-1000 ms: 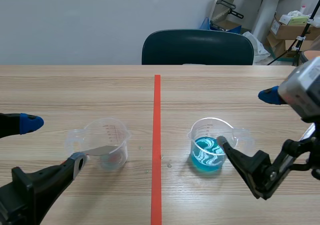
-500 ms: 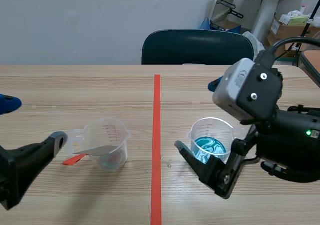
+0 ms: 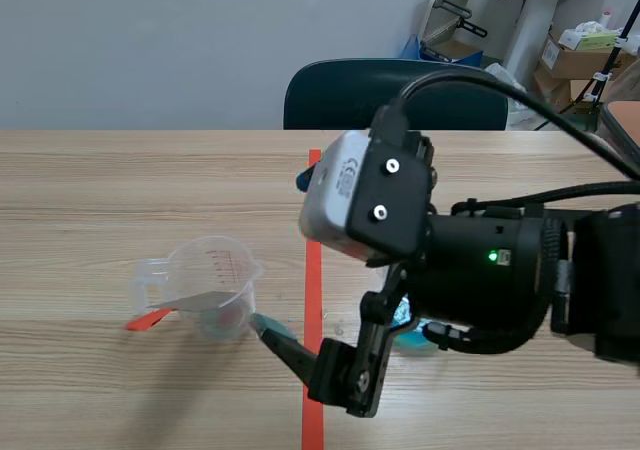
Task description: Do the redox reaction experiment
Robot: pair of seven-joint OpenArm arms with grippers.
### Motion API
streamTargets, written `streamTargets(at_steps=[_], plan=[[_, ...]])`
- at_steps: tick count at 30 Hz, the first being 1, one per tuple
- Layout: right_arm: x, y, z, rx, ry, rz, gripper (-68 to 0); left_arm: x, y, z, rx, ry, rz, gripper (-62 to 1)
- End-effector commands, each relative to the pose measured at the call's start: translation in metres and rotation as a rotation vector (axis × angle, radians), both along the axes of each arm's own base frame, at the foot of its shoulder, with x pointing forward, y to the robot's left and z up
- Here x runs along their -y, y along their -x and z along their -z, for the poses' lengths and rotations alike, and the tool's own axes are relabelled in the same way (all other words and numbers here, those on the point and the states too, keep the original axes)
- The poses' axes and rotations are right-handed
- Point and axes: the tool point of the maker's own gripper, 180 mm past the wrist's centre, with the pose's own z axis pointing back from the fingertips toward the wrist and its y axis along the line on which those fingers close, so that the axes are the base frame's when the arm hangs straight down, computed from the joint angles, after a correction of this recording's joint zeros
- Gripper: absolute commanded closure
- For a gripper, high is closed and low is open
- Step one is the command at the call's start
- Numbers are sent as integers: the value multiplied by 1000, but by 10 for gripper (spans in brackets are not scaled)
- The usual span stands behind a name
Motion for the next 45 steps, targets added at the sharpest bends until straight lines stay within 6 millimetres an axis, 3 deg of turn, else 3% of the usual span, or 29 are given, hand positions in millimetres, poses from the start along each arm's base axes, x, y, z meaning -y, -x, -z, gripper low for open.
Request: streamTargets(at_steps=[1,8,14,22,35,38,45], plan=[[-2,-4,-5,18,-24,-17,-679,1,9,4,-13,19,4,-623],[-22,-6,4,47,-48,-100,-679,-4,38,12,-49,66,20,-623],[-43,-9,6,81,-81,-151,-679,-1,48,11,-38,101,48,-623],[-71,-10,16,108,-59,-212,-679,19,64,15,-46,154,120,-623],[-93,-13,2,158,-90,-248,-675,43,79,10,-13,240,191,-623],[-94,-12,1,159,-93,-249,-595,43,79,9,-9,244,191,-623],[-94,-13,1,158,-93,-248,-321,43,79,9,-9,244,191,-623]])
